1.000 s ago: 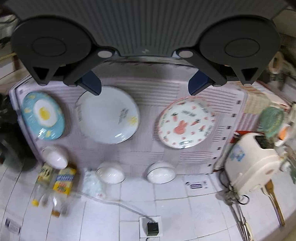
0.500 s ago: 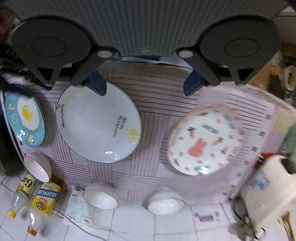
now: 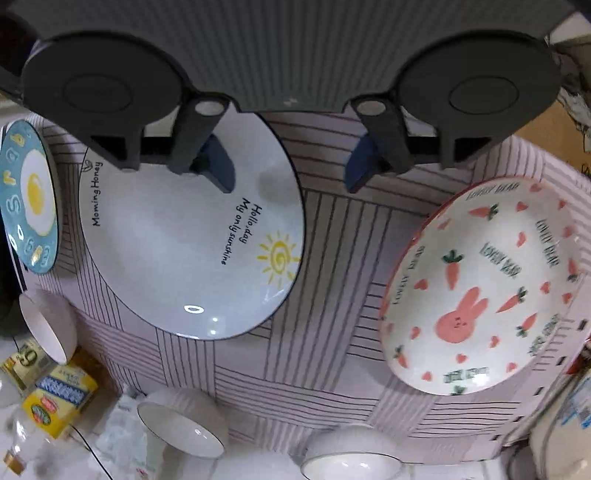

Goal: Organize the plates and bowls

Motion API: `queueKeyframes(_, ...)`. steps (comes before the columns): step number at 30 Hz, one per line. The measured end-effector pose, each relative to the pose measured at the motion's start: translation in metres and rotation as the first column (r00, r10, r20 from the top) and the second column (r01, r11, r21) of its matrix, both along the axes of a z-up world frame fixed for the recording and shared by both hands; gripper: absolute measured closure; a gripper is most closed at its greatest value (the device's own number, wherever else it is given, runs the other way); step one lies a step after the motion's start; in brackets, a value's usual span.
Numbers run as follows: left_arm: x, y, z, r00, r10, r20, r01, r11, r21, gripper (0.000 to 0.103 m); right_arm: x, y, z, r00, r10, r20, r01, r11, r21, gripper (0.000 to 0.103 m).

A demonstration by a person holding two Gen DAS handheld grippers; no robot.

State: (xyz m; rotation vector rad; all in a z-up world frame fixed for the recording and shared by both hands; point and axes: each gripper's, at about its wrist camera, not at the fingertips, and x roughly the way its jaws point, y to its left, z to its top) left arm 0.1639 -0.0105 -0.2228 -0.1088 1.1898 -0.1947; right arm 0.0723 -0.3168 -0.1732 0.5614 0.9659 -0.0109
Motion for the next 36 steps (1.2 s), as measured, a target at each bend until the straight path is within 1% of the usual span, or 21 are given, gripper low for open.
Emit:
queueKeyframes(1,0.003,0.000,-0.003,1.000,-0.012,-0.011,0.012,1.000,-0.002,0.058,-0.002,-0.001,-0.001,1.000,-0.011,0.008,0.011,1.000,0.008,0.082)
queueKeyframes(2,0.005,0.000,-0.007,0.999,-0.024,-0.021,0.024,1.000,-0.001,0.063,-0.005,-0.003,-0.002,0.999,-0.026,0.019,0.025,1.000,0.018,0.082)
queueKeyframes(3,0.006,0.001,-0.010,0.999,-0.043,-0.030,0.043,0.999,-0.011,0.071,-0.007,-0.003,-0.003,0.999,-0.036,0.032,0.035,0.999,0.024,0.082)
queueKeyframes(4,0.005,0.001,-0.009,0.998,-0.059,-0.028,0.058,0.998,-0.036,0.082,-0.010,-0.002,-0.005,0.998,-0.043,0.044,0.042,0.999,0.024,0.082)
queueKeyframes(5,0.005,0.002,-0.009,0.997,-0.071,-0.032,0.069,0.996,-0.048,0.081,-0.011,-0.002,-0.004,0.998,-0.044,0.046,0.043,0.999,0.022,0.082)
queueKeyframes(6,0.005,0.001,-0.008,0.996,-0.083,-0.035,0.082,0.996,-0.041,0.081,-0.009,-0.001,-0.004,0.998,-0.040,0.044,0.039,0.999,0.017,0.082)
queueKeyframes(11,0.012,-0.006,0.001,0.986,-0.162,-0.029,0.163,0.986,0.022,0.081,0.000,0.008,0.002,0.997,0.036,0.067,-0.032,0.998,-0.062,0.080)
queueKeyframes(13,0.014,-0.007,0.005,0.984,-0.178,-0.021,0.178,0.983,0.034,0.080,0.004,0.009,0.004,0.996,0.037,0.085,-0.030,0.997,-0.076,0.079)
queueKeyframes(16,0.019,-0.004,0.010,0.985,-0.170,-0.018,0.171,0.984,0.047,0.080,0.013,0.016,0.008,0.992,0.071,0.103,-0.058,0.990,-0.127,0.079)
queueKeyframes(22,0.041,0.010,0.014,0.988,-0.153,-0.028,0.154,0.987,0.040,0.079,0.037,0.021,0.013,0.986,0.106,0.131,-0.087,0.986,-0.139,0.079)
queueKeyframes(26,0.063,0.019,0.015,0.991,-0.111,-0.079,0.111,0.994,-0.002,0.079,0.056,0.024,0.017,0.982,0.118,0.148,-0.097,0.985,-0.146,0.079)
queueKeyframes(28,0.071,0.023,0.014,0.991,-0.097,-0.090,0.095,0.995,-0.016,0.079,0.065,0.025,0.018,0.980,0.128,0.150,-0.106,0.983,-0.149,0.078)
queueKeyframes(31,0.079,0.021,0.013,0.990,-0.116,-0.078,0.116,0.993,-0.004,0.079,0.076,0.027,0.016,0.981,0.138,0.137,-0.114,0.979,-0.169,0.078)
queueKeyframes(33,0.085,0.018,0.013,0.988,-0.136,-0.077,0.136,0.991,-0.003,0.079,0.081,0.024,0.015,0.984,0.122,0.133,-0.100,0.982,-0.162,0.078)
queueKeyframes(35,0.091,0.016,0.011,0.985,-0.150,-0.084,0.150,0.989,-0.003,0.079,0.084,0.023,0.013,0.986,0.103,0.129,-0.083,0.984,-0.156,0.078)
queueKeyframes(36,0.094,0.016,0.009,0.983,-0.157,-0.094,0.158,0.987,0.001,0.079,0.085,0.024,0.013,0.987,0.102,0.124,-0.080,0.983,-0.167,0.078)
